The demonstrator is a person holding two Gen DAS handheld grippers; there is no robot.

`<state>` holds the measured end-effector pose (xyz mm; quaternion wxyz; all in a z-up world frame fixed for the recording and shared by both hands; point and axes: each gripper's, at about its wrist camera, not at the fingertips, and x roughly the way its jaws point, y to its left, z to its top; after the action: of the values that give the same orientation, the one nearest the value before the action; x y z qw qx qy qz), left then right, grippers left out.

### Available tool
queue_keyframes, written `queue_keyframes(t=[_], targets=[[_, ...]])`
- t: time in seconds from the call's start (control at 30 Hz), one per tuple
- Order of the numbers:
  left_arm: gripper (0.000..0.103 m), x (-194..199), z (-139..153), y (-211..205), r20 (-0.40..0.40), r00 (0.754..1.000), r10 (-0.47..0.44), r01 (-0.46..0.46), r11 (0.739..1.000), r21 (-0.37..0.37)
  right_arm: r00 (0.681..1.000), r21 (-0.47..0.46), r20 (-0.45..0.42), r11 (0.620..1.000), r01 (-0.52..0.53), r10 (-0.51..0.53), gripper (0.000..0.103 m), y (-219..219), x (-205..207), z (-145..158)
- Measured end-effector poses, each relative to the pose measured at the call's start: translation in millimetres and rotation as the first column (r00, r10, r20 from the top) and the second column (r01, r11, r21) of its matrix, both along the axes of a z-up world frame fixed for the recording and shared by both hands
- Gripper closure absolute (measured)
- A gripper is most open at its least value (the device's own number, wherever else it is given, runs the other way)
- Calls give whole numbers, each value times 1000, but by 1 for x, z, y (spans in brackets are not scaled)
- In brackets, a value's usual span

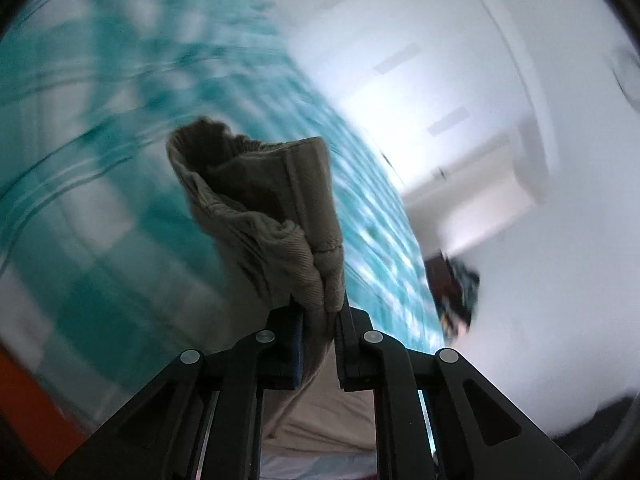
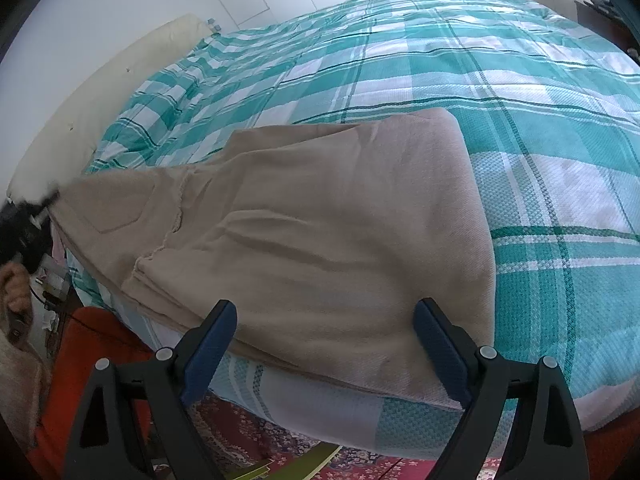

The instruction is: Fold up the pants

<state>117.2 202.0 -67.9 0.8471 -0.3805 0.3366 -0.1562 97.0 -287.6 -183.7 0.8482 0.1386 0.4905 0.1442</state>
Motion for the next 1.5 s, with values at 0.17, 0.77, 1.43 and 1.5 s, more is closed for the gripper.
queue_keyframes(t=[0.17, 0.77, 1.43, 1.5], targets=[[93, 19, 18, -75, 26, 982, -185, 182, 979, 97, 1000, 35, -18, 999, 16, -15, 13, -5, -1, 6], [42, 33, -91, -289, -307, 778, -549, 611, 773, 167, 941, 398, 97, 879, 263, -326, 14, -99, -36, 51], [27, -2, -91, -168, -222, 920, -324, 381, 873, 303, 990, 204, -112, 972, 112, -91, 63, 4, 40, 17], [27, -1, -91, -169, -222, 920, -321, 378, 876, 300, 992, 152, -98, 984, 91, -77, 63, 10, 47, 19]])
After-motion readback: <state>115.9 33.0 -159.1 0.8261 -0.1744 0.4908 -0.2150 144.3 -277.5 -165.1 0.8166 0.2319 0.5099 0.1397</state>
